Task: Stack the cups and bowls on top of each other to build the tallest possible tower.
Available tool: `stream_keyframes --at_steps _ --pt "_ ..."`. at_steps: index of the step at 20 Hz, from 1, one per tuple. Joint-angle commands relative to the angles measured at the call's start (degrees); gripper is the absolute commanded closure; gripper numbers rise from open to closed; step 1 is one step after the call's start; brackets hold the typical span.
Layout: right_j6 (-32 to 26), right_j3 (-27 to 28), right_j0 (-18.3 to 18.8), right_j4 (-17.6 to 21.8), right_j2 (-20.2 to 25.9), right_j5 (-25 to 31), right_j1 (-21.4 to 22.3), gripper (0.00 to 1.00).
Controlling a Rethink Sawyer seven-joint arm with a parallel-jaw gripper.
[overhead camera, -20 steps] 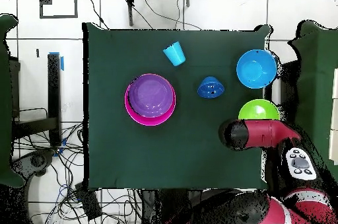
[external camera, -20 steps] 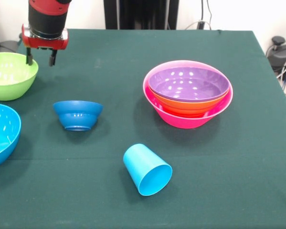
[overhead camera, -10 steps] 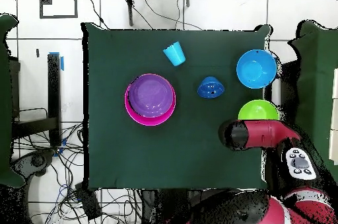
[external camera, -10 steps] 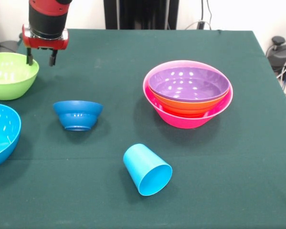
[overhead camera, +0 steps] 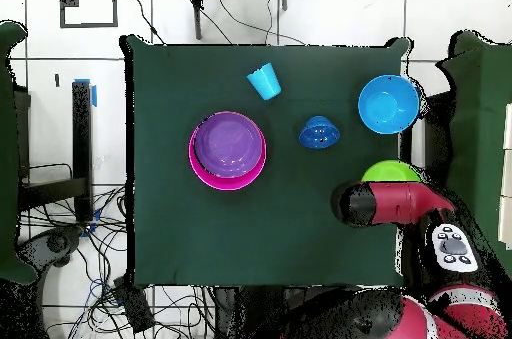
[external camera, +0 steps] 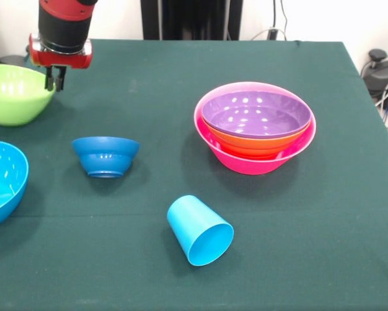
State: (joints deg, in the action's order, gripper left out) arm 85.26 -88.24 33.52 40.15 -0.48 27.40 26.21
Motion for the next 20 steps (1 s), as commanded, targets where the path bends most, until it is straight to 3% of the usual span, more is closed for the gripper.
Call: stream_keyframes --at_steps 1,14,20 --pt "8.75 1.14 -2.49 -2.08 3.28 -4.45 -1.91 1.00" --pt "11.26 -0.94 -4.65 -4.08 0.55 -7.35 -1.28 1.00" --pt "8.78 -4.71 -2.73 -6.02 3.81 -7.08 0.89 1.00"
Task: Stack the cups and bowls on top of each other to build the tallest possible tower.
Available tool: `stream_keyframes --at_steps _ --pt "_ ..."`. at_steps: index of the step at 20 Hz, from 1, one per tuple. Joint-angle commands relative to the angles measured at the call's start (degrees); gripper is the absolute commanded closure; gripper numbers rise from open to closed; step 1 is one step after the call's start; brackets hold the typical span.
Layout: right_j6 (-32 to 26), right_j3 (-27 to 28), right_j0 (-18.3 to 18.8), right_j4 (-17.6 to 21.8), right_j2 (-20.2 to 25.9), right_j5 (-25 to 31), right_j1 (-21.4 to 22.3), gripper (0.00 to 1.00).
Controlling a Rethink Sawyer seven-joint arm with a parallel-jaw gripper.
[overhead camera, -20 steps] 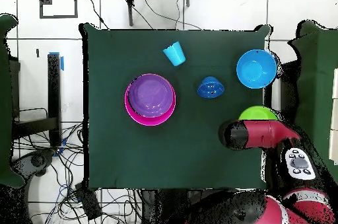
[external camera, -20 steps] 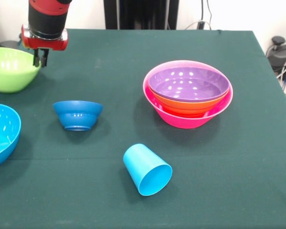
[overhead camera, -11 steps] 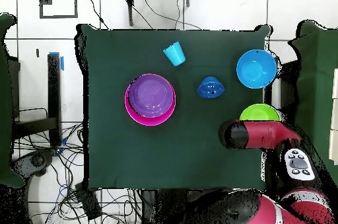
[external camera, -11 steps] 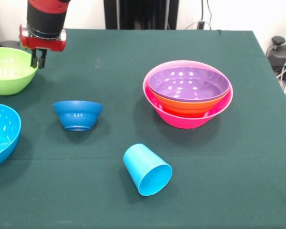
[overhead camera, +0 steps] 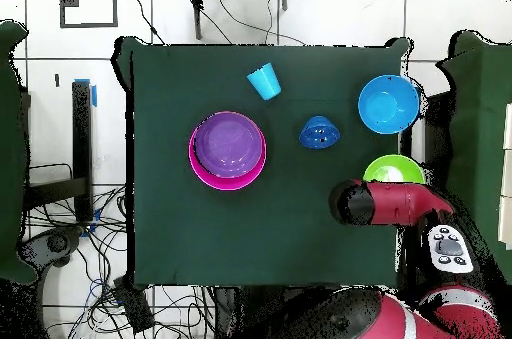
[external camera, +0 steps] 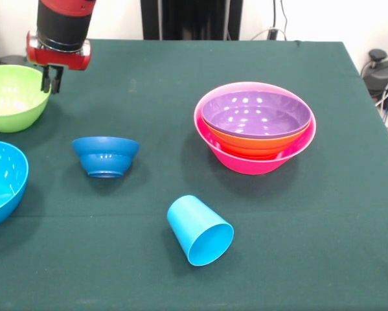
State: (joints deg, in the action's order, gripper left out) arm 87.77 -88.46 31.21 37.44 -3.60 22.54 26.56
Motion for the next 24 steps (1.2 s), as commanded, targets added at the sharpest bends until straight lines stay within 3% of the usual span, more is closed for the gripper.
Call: stream_keyframes --at_steps 1,14,24 --pt "5.19 -5.08 0.29 -3.91 7.84 -1.20 1.02 1.00" --pt "0.91 -9.30 0.92 -7.22 9.05 4.16 6.87 1.00" --pt "0.63 -11.05 -0.93 -9.33 8.35 7.72 10.97 1.00"
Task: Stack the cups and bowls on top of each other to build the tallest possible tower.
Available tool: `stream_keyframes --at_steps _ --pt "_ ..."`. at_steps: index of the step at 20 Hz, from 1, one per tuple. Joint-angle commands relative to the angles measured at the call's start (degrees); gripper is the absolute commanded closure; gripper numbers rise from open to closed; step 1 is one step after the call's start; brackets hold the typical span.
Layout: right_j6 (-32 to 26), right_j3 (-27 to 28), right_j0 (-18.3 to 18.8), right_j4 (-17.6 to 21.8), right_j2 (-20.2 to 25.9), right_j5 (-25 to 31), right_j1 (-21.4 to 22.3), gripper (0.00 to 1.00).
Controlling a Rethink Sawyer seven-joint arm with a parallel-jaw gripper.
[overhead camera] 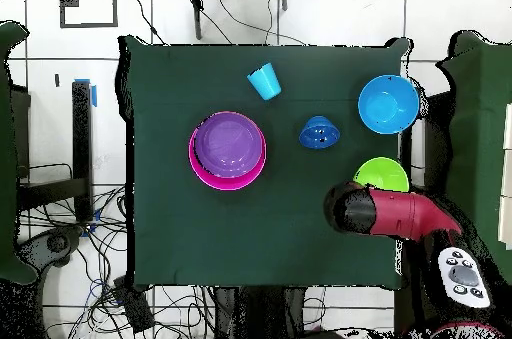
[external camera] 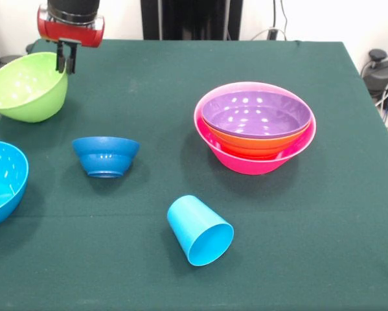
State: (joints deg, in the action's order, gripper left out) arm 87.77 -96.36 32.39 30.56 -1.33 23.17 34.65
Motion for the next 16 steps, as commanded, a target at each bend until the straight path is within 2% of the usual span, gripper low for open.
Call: stream_keyframes --at_steps 1,10,16 --pt "0.75 -3.57 -2.30 -2.63 5.88 7.47 3.43 1.00" --pt "2.86 -4.92 -5.74 -5.11 4.63 11.38 6.93 1.00" --pt "3.86 -6.92 -6.68 -6.78 4.96 10.92 8.59 1.00"
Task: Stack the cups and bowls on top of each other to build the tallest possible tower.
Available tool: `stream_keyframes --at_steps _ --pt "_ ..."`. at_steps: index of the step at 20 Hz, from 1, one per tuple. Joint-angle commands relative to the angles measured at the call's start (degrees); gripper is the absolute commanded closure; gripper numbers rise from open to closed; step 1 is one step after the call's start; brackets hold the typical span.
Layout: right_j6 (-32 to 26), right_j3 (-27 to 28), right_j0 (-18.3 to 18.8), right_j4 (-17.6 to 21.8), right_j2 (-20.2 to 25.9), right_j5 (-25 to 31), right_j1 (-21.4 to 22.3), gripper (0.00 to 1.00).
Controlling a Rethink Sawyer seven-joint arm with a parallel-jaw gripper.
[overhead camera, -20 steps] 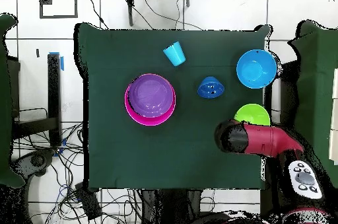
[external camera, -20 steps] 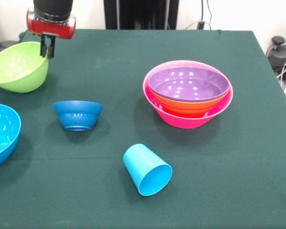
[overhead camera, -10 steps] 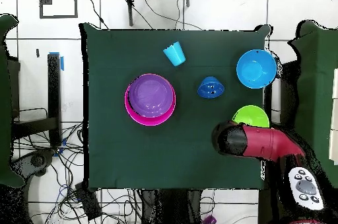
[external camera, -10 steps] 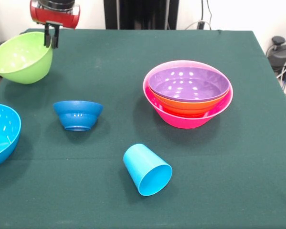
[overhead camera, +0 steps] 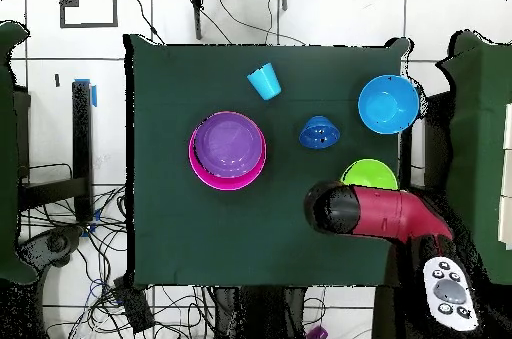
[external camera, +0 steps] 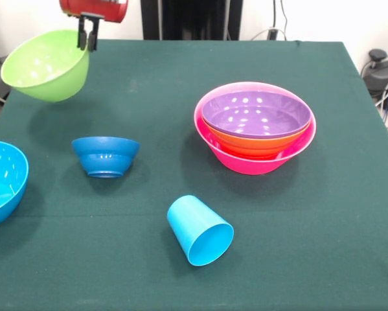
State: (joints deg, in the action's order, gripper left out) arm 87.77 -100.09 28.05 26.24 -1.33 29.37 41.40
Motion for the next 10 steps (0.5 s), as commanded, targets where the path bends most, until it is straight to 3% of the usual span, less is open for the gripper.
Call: stream_keyframes --at_steps 1,10 --pt "4.08 -3.49 -2.68 -2.79 4.78 4.77 2.19 1.00" --pt "4.63 -6.63 -4.90 -5.67 3.31 6.55 7.49 1.00"
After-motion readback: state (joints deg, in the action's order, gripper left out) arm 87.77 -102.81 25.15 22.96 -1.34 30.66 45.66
